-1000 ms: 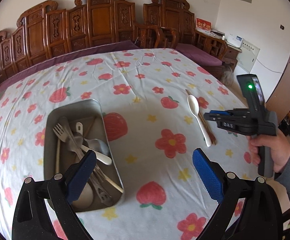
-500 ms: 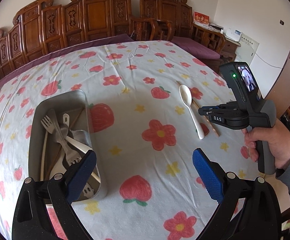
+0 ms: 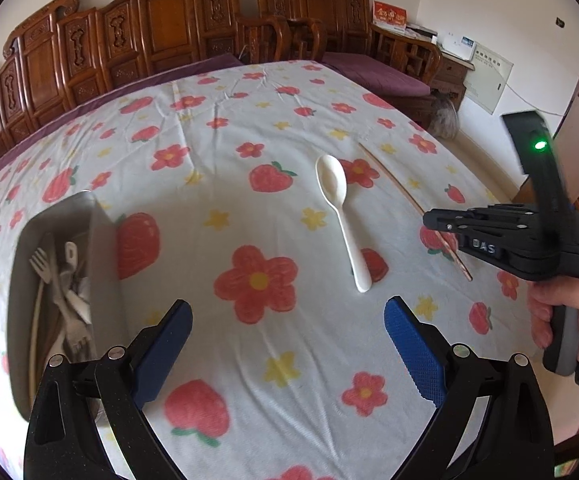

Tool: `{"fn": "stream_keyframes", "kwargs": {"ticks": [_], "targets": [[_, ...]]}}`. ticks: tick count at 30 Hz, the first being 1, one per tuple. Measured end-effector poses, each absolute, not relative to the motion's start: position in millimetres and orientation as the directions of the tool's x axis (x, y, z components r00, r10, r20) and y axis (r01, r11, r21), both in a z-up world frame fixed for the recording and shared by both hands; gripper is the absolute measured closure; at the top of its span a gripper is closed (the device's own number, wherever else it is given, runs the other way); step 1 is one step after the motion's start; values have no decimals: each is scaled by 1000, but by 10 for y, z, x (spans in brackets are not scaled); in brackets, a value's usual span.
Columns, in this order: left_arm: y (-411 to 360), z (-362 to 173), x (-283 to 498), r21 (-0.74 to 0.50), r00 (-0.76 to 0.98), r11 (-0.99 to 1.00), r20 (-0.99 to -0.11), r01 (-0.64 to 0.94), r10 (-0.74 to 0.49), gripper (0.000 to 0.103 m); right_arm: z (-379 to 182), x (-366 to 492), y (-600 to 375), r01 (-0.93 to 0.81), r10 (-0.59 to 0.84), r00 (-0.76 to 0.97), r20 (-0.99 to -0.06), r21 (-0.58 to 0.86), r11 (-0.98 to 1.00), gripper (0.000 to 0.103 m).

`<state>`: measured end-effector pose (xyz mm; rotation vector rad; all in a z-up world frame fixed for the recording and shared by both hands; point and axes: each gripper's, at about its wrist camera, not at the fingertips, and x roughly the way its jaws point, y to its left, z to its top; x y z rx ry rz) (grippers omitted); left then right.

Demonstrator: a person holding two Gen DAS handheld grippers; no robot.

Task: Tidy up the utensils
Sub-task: 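Move the right tool to the wooden chopstick and grasp it, then grasp the white plastic spoon by its handle with the left tool while the right tool holds the chopstick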

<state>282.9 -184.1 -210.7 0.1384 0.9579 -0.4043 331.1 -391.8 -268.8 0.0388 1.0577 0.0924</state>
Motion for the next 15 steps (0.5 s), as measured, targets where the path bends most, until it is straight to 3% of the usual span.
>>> {"fn": "stream_keyframes", "kwargs": {"ticks": [8, 13, 15], "targets": [[-2250, -2340, 3196, -45, 478, 918, -843, 393, -246, 10, -2475, 3311, -4015, -67, 123, 530, -839, 104, 992, 97], [-2512, -2420, 3408, -52, 447, 918, -862, 393, -240, 28, -2604, 3322, -4106, -52, 100, 517, -850, 85, 995, 97], [-2583, -2446, 3478, -51, 436, 919, -869, 390, -233, 41, -2626, 3324, -4167, -42, 105, 515, -851, 97, 994, 97]]}}
